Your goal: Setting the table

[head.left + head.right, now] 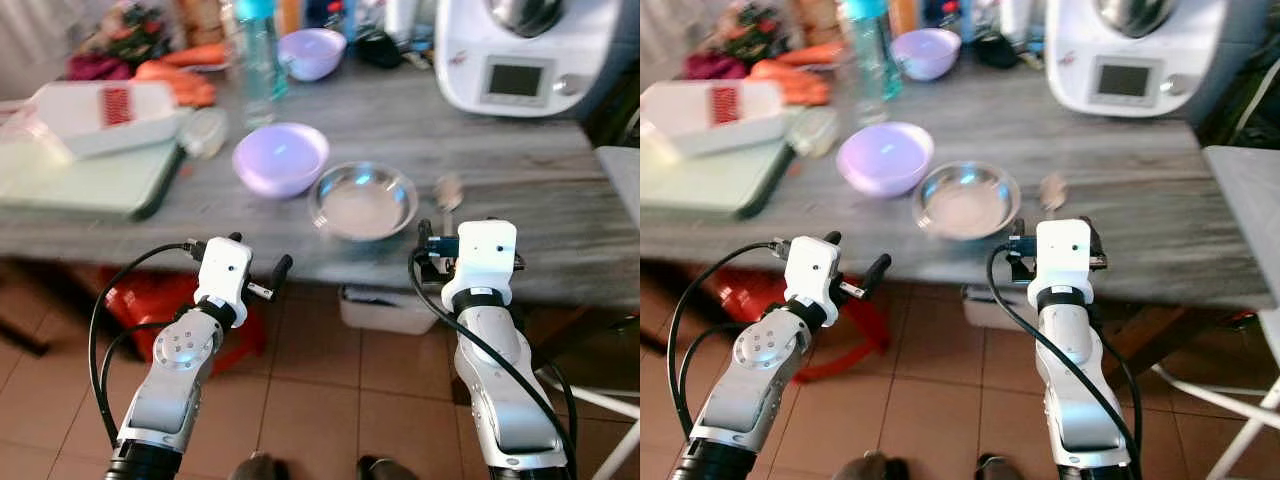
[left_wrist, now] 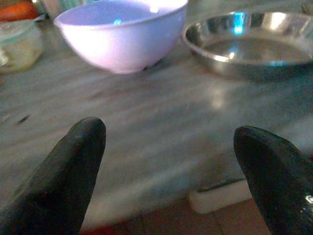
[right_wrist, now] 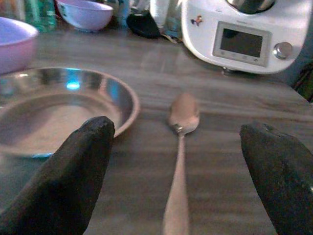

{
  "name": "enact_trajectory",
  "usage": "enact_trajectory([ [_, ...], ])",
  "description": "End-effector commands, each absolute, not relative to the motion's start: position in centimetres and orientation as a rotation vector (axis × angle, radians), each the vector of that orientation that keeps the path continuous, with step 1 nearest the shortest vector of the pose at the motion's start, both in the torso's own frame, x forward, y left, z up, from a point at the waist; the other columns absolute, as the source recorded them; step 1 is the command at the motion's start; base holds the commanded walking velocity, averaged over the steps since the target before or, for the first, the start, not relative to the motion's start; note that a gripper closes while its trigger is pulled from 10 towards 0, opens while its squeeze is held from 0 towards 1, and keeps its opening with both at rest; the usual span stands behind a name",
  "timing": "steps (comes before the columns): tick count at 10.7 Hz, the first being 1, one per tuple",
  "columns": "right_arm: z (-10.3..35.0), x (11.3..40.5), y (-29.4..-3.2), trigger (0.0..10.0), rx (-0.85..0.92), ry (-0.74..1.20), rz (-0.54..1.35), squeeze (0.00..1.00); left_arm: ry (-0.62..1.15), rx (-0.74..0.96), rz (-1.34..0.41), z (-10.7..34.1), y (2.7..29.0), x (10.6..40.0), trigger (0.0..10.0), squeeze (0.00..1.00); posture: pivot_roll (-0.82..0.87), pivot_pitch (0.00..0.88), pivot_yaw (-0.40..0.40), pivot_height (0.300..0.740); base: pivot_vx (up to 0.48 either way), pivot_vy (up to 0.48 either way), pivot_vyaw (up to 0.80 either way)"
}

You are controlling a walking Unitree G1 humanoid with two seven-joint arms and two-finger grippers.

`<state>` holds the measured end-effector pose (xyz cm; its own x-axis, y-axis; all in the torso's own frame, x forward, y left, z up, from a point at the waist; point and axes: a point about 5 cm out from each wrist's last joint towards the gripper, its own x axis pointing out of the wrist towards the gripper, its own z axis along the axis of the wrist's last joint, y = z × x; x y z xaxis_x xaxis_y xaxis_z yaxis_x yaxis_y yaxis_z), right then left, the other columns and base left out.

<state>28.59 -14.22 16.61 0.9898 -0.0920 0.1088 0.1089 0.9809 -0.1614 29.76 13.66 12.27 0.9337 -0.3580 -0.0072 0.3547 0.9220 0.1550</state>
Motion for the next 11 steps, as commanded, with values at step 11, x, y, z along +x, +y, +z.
enact_trajectory([
  [11,17.29,28.50,-14.48,10.0,-0.169,-0.123,-0.107,0.00,-0.063,0.162,-0.402,12.51,13.70,29.38,10.0,0.00,-0.03,0.134,0.035,0.740,-0.191,0.000,0.00],
])
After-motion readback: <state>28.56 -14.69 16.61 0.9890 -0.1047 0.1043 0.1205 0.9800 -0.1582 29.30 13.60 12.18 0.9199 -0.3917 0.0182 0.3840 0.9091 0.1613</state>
